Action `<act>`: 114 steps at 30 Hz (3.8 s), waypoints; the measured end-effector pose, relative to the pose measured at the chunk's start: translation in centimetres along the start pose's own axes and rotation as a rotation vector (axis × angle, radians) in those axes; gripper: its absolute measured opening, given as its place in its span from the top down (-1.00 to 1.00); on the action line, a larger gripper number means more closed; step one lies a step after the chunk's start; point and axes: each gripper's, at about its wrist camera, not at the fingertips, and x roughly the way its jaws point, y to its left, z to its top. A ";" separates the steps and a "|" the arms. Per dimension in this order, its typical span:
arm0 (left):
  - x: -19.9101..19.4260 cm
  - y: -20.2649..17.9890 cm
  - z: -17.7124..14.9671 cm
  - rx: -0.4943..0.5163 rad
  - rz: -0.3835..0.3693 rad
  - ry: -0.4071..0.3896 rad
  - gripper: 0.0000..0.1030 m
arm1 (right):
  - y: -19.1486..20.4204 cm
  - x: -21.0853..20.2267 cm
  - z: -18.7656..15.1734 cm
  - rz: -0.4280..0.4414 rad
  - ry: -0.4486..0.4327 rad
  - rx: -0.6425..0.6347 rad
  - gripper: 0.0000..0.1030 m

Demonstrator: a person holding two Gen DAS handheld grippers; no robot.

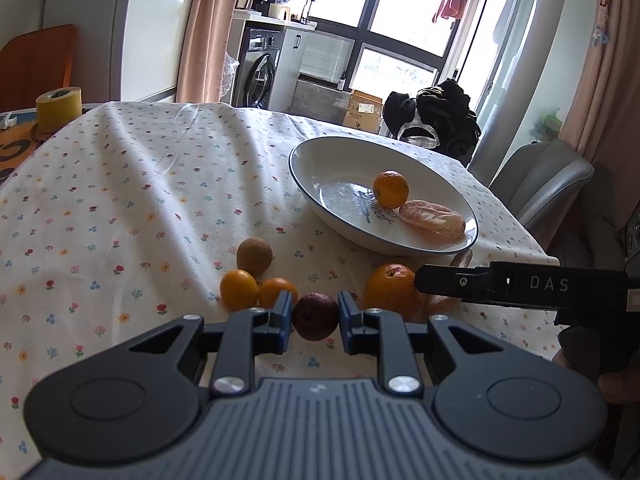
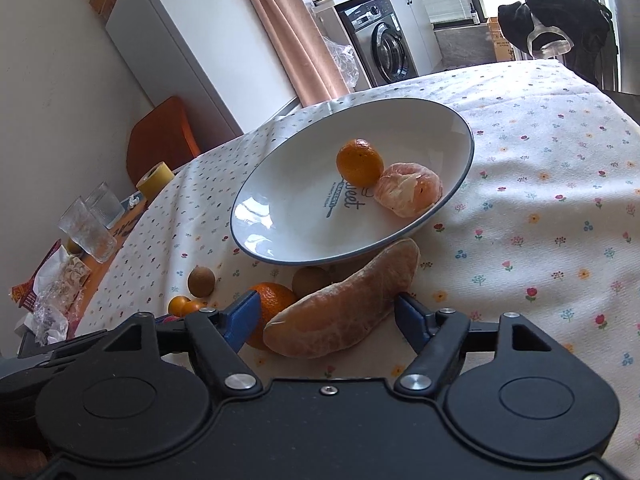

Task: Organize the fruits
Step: 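Carry the segment and plum over the white bowl and open both tools to drop them, then move the right tool to a red plum on the cloth and grasp it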

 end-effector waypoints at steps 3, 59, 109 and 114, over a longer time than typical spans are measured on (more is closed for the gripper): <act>0.1 0.0 0.0 0.000 -0.001 0.000 0.56 | 0.3 -0.5 -0.3 -0.008 -0.008 -0.035 -0.06; 5.1 -4.2 6.6 0.068 -0.035 -0.043 0.56 | 0.4 -1.6 5.5 0.021 -0.132 -0.240 0.66; -1.3 -3.0 0.9 0.060 0.017 -0.038 -0.20 | 1.7 -6.4 1.9 0.024 -0.163 -0.191 -0.71; -1.9 -3.2 -0.5 0.077 0.007 -0.025 -0.21 | 2.3 -7.2 0.4 -0.002 -0.158 -0.179 -0.71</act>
